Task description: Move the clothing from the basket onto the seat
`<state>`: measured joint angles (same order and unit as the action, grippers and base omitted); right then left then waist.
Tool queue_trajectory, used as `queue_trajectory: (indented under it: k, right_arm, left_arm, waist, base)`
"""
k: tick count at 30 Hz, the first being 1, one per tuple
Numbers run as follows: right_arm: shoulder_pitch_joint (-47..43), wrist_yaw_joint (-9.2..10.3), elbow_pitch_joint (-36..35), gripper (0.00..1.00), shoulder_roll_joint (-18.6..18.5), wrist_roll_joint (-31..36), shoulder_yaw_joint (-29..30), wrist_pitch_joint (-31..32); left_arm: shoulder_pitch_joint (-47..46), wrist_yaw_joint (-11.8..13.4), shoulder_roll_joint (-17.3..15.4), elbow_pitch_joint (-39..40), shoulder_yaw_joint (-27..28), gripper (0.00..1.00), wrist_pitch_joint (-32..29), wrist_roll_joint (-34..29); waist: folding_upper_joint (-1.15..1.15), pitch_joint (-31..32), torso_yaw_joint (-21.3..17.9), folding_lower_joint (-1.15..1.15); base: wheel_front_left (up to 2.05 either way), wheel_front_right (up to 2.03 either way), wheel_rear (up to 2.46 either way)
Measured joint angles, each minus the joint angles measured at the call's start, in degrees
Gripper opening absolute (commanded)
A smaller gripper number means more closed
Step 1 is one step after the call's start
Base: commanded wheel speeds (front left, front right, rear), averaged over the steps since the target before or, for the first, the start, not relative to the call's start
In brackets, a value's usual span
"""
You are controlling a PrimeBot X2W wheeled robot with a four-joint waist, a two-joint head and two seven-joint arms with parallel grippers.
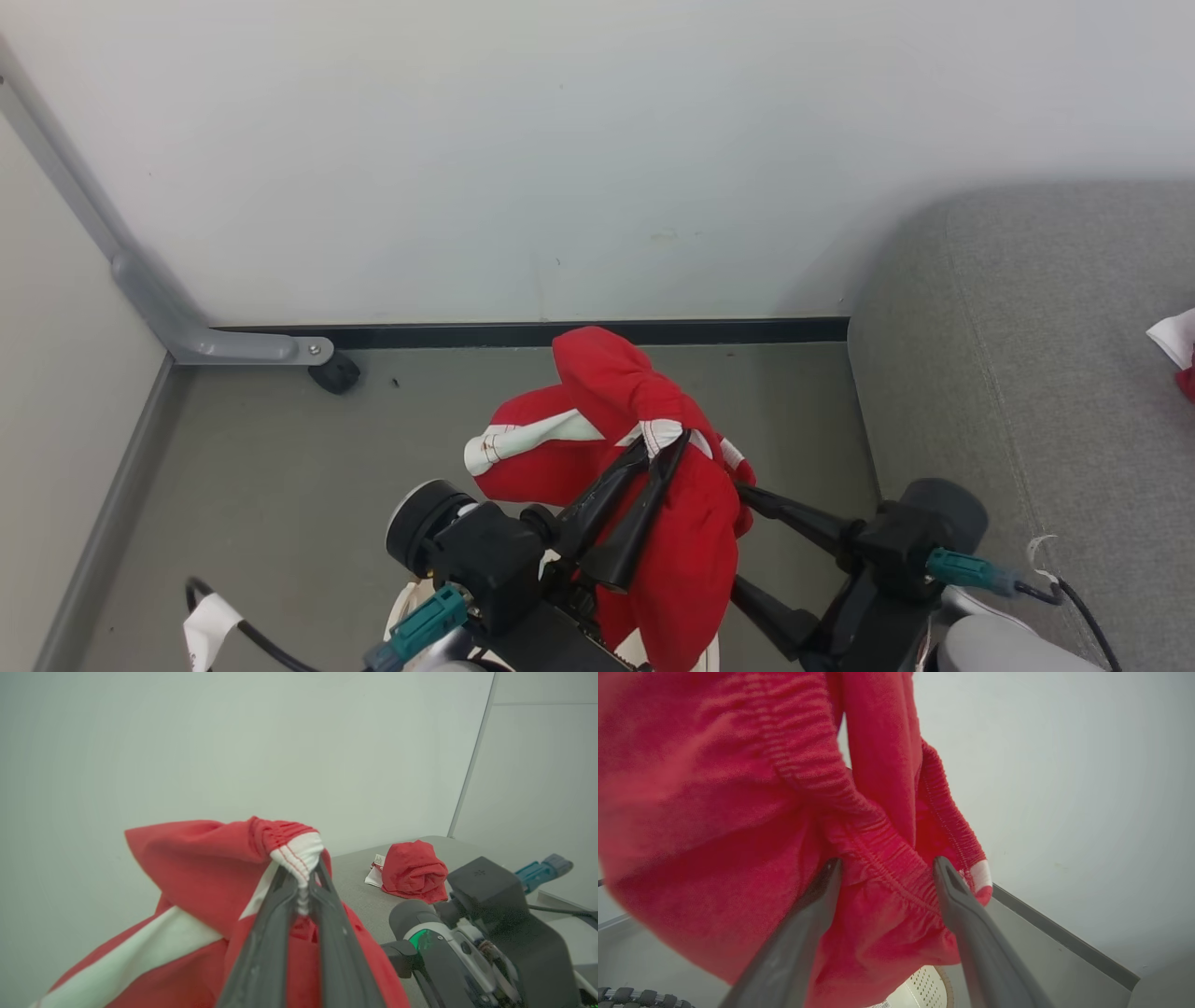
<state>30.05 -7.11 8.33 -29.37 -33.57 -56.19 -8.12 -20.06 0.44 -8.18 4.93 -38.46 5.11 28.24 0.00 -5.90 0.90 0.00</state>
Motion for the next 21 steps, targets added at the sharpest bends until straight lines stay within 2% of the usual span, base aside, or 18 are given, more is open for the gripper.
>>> queue_trajectory:
  k: [7, 9, 16, 21]
  right_arm:
    - [3.63, -0.01, 1.91, 1.0, 1.19, -3.05, -6.54, 0.01]
    - [4.66, -0.01, 2.21, 0.0, 1.47, -3.78, -7.87, -0.04]
    - [6.33, -0.01, 4.41, 0.0, 1.64, -6.23, -9.89, -1.36]
    - [6.9, -0.01, 6.44, 0.0, 1.7, -7.98, -8.8, -3.15]
  left_arm:
    - [-0.62, -0.44, 0.25, 0.02, -0.4, 0.0, -0.05, 0.0]
    - [-0.66, -0.44, 0.24, 0.04, -0.41, 0.0, -0.05, 0.0]
    - [-0.65, -0.44, 0.14, 0.04, -0.33, 0.0, -0.05, 0.0]
    - [-0.65, -0.43, 0.09, 0.04, -0.27, 0.0, -0.05, 0.0]
  waist:
    - [0.0, -0.27, 0.76, 0.0]
    - [0.0, -0.29, 0.9, 0.0]
    - [0.0, -0.28, 1.06, 0.0]
    - [0.0, -0.16, 0.9, 0.0]
  base:
    - [0.0, 0.0, 0.0]
    - [0.0, 0.0, 0.0]
    - [0.0, 0.0, 0.0]
    - [0.0, 0.0, 0.0]
